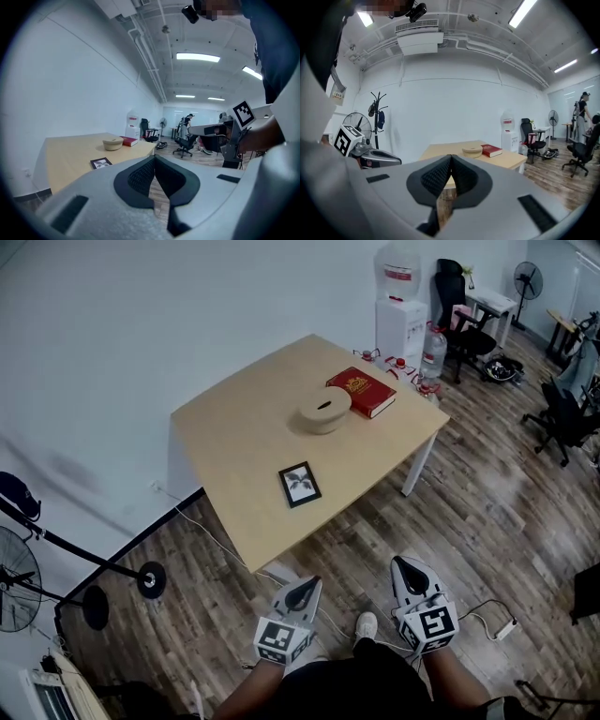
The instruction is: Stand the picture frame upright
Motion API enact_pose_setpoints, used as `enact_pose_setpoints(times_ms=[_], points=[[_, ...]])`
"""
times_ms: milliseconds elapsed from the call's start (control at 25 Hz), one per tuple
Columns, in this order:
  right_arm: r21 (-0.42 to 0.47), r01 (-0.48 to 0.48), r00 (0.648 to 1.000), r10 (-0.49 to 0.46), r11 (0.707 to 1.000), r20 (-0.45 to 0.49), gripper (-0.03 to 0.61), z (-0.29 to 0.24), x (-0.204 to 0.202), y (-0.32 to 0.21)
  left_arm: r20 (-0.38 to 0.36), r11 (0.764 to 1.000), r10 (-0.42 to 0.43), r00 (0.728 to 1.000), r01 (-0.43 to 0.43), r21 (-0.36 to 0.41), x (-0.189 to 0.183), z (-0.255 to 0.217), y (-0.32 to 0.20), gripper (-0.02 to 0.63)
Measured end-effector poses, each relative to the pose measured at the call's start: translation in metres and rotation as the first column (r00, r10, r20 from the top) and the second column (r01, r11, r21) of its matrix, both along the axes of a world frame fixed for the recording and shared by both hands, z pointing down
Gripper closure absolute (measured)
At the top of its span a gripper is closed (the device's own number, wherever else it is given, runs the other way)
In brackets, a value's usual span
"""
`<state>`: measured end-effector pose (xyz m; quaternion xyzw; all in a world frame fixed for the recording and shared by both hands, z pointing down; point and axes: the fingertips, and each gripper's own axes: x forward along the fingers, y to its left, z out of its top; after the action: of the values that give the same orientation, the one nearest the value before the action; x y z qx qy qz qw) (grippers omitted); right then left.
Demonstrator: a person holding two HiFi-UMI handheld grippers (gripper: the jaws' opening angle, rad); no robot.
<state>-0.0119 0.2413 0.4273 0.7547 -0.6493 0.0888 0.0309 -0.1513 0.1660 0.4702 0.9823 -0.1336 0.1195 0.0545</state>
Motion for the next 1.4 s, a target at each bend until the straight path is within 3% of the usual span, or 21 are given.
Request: enact_pose_setpoints(times_ms=[280, 600, 960, 1400], points=[[0.004, 0.069, 0.997, -0.069, 0.998, 0.014, 0.569, -0.001, 0.049, -0.028, 0.004, 0.988, -0.148, 0.989, 0.148, -0.055, 0.031, -0.002, -0.04, 0.614], [0.005, 0.128, 0.99, -0.128, 0.992, 0.06, 0.569, 0.009, 0.084, -0.055, 0.017, 0.978, -0.198, 0.98, 0.199, -0.064, 0.055, 0.001, -0.049, 0.614], [-0.017, 0.247, 0.966, -0.245, 0.969, 0.078, 0.569, 0.021, 0.072, -0.096, 0.036, 0.953, -0.29, 0.956, 0.292, -0.084, 0.042, 0.013, -0.069, 0.614], [-0.043, 0.324, 0.945, -0.321, 0.945, 0.057, 0.569, 0.022, 0.058, -0.181, 0.032, 0.94, -0.328, 0.944, 0.329, -0.086, 0.035, 0.018, -0.135, 0.614]])
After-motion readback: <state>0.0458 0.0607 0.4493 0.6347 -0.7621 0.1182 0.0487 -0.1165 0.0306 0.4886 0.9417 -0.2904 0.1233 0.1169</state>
